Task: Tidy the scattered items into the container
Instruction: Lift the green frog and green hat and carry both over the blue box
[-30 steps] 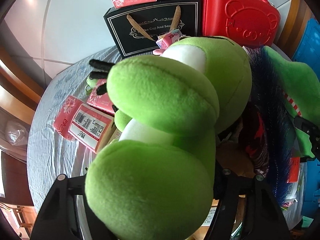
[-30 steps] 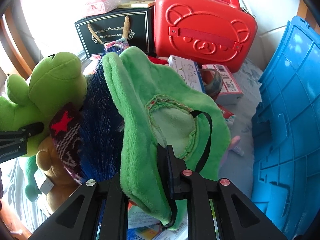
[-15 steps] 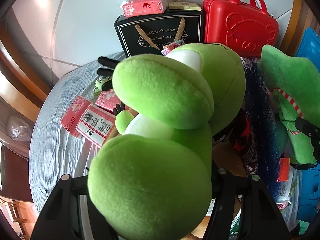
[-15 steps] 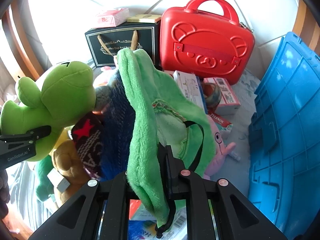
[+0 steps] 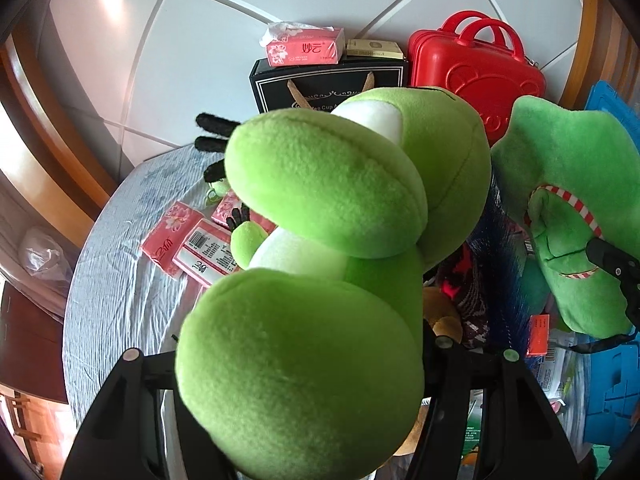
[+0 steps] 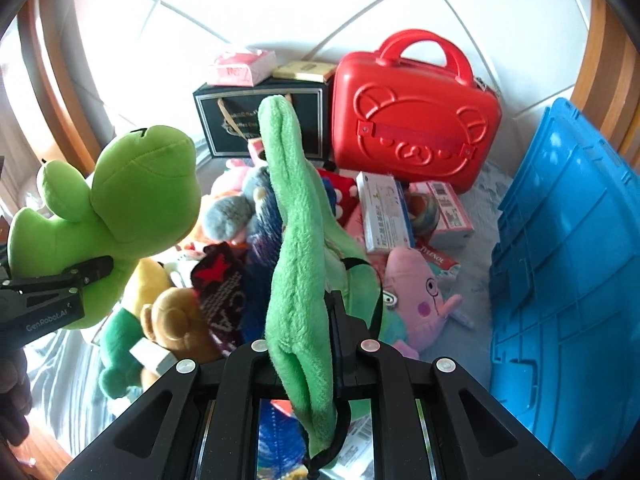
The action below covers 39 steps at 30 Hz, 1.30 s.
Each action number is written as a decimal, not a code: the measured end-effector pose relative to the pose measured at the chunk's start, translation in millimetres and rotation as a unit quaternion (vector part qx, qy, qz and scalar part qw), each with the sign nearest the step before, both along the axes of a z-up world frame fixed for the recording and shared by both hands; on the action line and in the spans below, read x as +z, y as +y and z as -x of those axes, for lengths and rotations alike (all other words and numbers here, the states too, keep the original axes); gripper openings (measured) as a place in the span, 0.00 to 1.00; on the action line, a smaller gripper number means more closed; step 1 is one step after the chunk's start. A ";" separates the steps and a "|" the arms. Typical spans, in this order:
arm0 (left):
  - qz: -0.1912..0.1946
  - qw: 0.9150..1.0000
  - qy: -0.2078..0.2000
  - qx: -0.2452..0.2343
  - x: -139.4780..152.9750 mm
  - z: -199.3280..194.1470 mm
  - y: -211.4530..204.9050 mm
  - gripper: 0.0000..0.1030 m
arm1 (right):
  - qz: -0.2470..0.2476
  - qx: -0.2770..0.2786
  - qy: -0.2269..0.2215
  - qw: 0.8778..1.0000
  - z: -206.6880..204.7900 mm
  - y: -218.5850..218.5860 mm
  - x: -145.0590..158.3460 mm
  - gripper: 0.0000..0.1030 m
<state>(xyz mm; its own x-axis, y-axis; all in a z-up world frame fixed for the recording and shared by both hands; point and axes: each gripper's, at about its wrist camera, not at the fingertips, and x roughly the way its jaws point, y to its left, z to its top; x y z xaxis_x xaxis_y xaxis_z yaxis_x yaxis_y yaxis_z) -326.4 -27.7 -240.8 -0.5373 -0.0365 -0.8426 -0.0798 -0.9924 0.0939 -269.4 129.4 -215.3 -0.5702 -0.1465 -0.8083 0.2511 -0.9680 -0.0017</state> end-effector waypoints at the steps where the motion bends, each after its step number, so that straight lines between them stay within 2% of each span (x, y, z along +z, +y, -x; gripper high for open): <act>1: -0.002 1.000 0.003 0.000 3.0 -2.4 -0.5 0.60 | 0.001 0.001 0.003 1.000 -2.6 -0.9 3.4 0.12; 12: -0.014 0.999 0.034 0.003 39.8 -31.4 -3.8 0.60 | 0.030 0.026 0.033 0.999 -33.6 -4.5 46.8 0.11; 23: -0.017 0.998 0.064 -0.002 82.8 -58.1 2.5 0.60 | 0.055 0.046 0.043 0.996 -62.2 -1.1 82.0 0.11; 39: -0.027 0.996 0.088 -0.007 127.8 -92.9 24.6 0.60 | 0.083 0.051 0.066 0.993 -103.5 33.6 136.0 0.11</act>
<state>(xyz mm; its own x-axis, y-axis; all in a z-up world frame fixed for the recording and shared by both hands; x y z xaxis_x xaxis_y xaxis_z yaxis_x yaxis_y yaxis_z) -233.5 -3.1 -113.1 -0.6773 0.0139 -0.7356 -0.0800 -0.9953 0.0549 -166.0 163.0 -79.3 -0.6453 -0.3335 -0.6873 0.3559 -0.9273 0.1157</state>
